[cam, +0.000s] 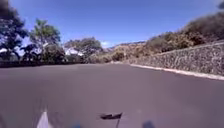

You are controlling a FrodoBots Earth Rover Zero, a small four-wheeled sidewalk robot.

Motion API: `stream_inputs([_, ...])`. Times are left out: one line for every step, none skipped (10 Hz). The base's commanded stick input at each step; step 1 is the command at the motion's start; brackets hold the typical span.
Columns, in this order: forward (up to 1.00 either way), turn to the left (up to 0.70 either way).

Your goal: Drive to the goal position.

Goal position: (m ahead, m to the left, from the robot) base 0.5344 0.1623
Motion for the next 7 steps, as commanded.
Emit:
stream_inputs([0.28,0.0])
stream_inputs([0.13,0.0])
stream_inputs([0.0,0.0])
stream_inputs([0.0,0.0])
stream_inputs([0.0,0.0])
stream_inputs([0.0,0.0])
stream_inputs([0.0,0.0])
